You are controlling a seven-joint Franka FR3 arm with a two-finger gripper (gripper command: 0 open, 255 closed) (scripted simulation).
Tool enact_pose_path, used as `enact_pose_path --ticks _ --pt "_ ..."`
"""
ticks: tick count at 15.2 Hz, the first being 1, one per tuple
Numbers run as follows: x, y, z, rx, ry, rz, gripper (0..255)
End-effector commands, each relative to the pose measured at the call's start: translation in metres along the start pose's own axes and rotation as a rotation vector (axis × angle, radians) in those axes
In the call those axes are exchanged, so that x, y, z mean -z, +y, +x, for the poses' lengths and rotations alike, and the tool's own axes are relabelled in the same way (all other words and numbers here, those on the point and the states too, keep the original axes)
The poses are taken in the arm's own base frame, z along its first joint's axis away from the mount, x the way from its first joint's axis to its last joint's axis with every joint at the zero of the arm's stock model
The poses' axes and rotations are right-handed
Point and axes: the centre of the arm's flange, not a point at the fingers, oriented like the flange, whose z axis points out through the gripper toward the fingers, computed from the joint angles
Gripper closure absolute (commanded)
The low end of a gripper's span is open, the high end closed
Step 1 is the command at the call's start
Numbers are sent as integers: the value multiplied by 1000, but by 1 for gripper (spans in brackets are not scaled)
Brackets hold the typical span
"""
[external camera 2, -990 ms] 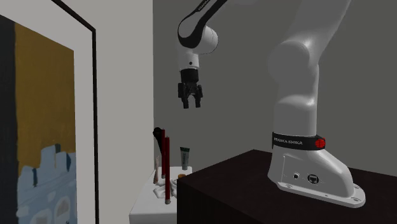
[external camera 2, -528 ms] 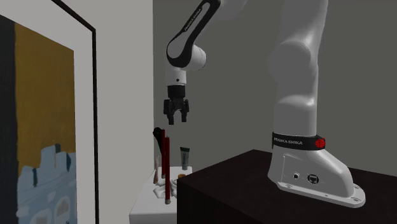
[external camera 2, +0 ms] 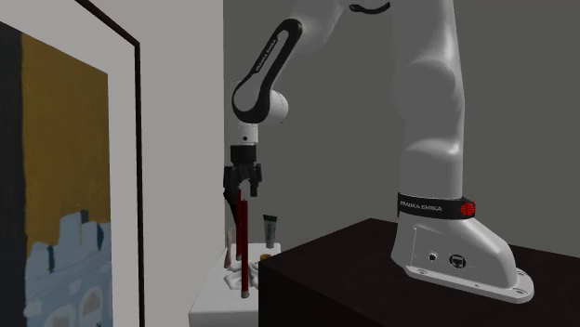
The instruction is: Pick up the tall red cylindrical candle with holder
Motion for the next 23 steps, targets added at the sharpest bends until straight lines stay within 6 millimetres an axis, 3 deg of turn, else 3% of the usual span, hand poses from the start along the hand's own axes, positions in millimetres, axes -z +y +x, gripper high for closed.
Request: enact_pose_path --ticks 1,5,6,15,23 --pt "-11 0 1 0 1 0 0" --pt "-25 -1 1 0 1 0 0" --pt "-25 -1 1 0 1 0 255" --pt "-25 -1 1 0 1 0 255" --pt "17 1 1 0 1 0 255"
